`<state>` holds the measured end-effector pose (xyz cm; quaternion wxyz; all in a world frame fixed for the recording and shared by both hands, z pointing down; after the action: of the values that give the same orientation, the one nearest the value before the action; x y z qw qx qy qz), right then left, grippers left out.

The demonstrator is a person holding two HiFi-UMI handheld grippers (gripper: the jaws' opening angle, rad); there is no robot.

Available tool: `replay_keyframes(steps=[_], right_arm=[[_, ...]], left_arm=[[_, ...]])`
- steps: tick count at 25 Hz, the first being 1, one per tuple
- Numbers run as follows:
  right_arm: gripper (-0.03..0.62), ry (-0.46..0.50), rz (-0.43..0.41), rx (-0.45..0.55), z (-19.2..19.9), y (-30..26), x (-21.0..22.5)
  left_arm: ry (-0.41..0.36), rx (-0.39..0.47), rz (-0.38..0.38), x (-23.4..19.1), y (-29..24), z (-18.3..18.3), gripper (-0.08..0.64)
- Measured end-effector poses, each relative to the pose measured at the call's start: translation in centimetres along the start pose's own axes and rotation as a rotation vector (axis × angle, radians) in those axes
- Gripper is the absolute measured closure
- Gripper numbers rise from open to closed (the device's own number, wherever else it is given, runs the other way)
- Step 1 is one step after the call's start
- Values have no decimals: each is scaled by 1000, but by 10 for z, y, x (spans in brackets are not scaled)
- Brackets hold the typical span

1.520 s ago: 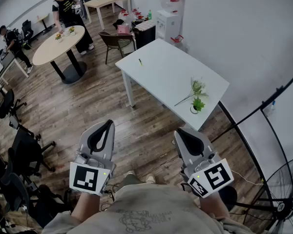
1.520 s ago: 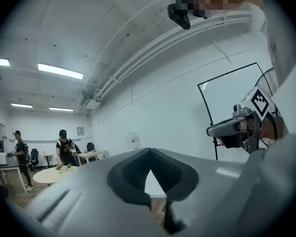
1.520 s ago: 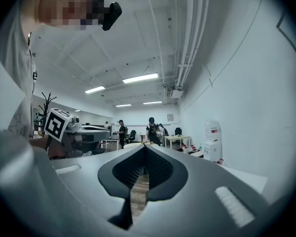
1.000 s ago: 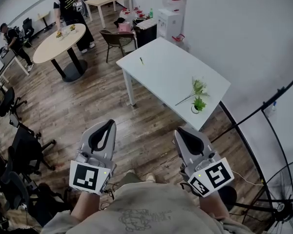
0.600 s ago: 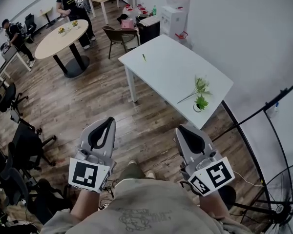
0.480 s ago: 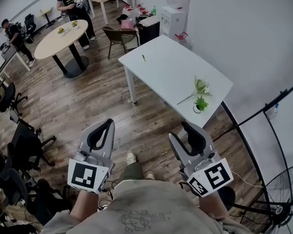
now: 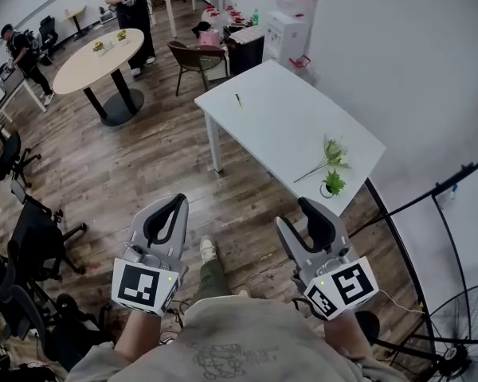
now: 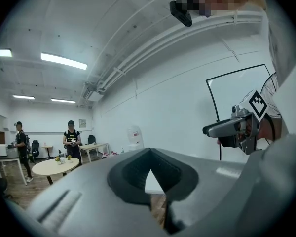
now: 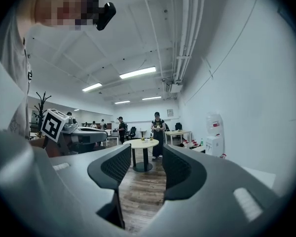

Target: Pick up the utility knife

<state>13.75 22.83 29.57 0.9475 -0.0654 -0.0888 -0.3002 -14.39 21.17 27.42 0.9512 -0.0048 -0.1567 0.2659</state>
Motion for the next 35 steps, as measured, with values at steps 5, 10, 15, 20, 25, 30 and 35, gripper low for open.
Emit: replay_keyframes(steps=[5,10,15,20,25,30,35], right_arm=[[383,1,-10,-9,-5,-52,12],[382,-8,3,-12,-14,-114,30],[383,-8,33,-39,-18,-184,41],[382,-1,41,-81,-30,-249,46],[382,-21,109,-73,-27,-300,57],[385,-34,152,-93,-19,-329,74],[393,-51,180,-115,-18,-354,92]], left_arm=[[22,0,-2,-37,-32,12,560],[-16,16,0,-87,-74,20,560],[-65,38,18,-139,-117,34,560],[-98,7,67,-195,-154,49,560],[-97,15,126,-234,-191,67,560],[-91,18,158,-256,-222,81,560],[-72,-12,183,-274,-248,91,560]])
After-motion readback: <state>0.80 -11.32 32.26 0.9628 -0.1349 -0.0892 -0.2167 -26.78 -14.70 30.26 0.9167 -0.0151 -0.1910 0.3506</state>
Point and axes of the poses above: the fingertips, and each gripper's own axes: y backward along the fingers, x to its right, z out of its underside, the point moved 10 cm from there along y, backward along the fingers, and after that the axes turned 8 degrees about -y, right-handed, at the moved point
